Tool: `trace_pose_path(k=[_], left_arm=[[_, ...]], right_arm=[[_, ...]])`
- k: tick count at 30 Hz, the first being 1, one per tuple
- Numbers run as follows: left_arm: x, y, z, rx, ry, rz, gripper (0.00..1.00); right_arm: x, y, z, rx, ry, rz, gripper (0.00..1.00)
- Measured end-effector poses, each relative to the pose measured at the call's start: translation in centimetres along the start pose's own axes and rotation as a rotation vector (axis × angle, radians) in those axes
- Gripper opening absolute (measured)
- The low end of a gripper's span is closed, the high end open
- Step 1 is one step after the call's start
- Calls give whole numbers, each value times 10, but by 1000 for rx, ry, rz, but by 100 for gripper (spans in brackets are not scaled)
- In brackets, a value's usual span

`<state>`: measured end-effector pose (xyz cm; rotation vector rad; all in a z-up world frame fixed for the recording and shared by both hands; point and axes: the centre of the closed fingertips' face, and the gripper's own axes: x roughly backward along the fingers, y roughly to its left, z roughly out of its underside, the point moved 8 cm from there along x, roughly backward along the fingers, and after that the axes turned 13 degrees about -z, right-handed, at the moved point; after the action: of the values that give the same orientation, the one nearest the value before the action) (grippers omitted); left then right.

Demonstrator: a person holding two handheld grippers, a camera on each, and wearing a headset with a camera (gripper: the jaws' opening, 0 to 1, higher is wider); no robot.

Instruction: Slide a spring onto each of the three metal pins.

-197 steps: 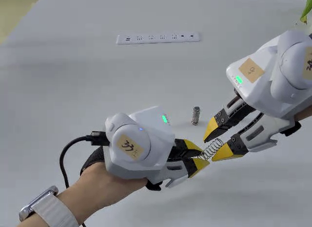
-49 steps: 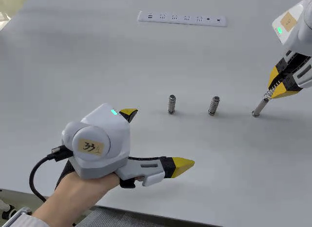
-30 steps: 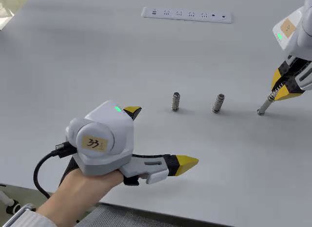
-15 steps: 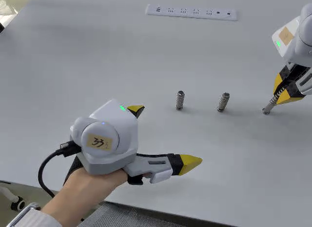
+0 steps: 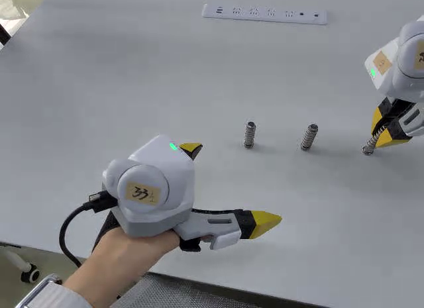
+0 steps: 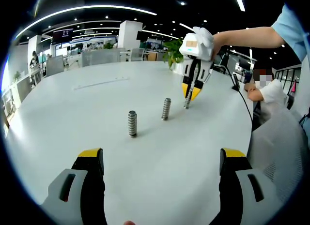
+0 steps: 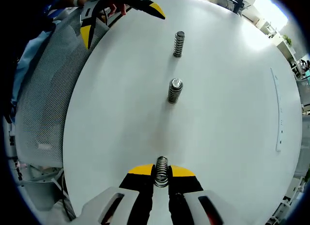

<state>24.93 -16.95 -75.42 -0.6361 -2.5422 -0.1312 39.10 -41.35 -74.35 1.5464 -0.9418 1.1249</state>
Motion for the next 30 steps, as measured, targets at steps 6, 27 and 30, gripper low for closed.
trace_pose_path(k=[6, 27, 30], left_arm=[[-1, 0, 0, 3, 2, 3, 99], [-1, 0, -1, 0, -1, 6, 99], [-1, 0, -1, -1, -2, 5, 99]], right_arm=[[-4, 0, 0, -10, -4, 4, 8], [-11, -1, 0, -19, -5, -5, 8], [-11, 0, 0, -13, -1, -2, 8]])
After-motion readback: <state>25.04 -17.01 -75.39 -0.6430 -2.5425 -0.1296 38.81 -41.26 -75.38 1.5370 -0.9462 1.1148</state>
